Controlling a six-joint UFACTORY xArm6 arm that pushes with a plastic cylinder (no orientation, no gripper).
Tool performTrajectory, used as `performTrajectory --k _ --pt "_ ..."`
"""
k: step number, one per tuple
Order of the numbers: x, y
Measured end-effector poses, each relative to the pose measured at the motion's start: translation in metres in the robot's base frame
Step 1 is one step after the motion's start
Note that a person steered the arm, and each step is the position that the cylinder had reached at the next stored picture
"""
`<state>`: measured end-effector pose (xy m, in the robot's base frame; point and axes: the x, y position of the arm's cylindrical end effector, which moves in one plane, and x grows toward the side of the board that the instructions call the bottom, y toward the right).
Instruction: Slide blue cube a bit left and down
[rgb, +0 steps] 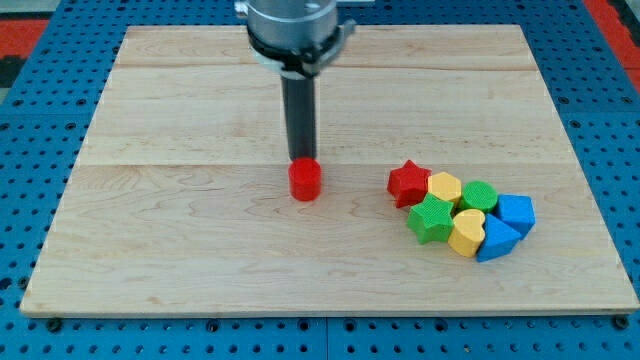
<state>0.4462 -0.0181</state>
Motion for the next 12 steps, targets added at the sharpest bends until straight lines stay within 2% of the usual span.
performTrajectory --k 1,2,3,4,5,6,7,8,9,10,11,12 --pt "-0.001 -0.039" --pt "0.036 -0.013" --pt "0.038 0.073" --pt "0.038 0.073" --pt "0.024 0.029" --pt "-0.025 0.088" --pt "-0.034 0.192" --pt "0.008 0.278" --pt "0.05 0.318" --pt "0.085 0.311" --pt "0.102 0.29" --pt "0.098 0.265"
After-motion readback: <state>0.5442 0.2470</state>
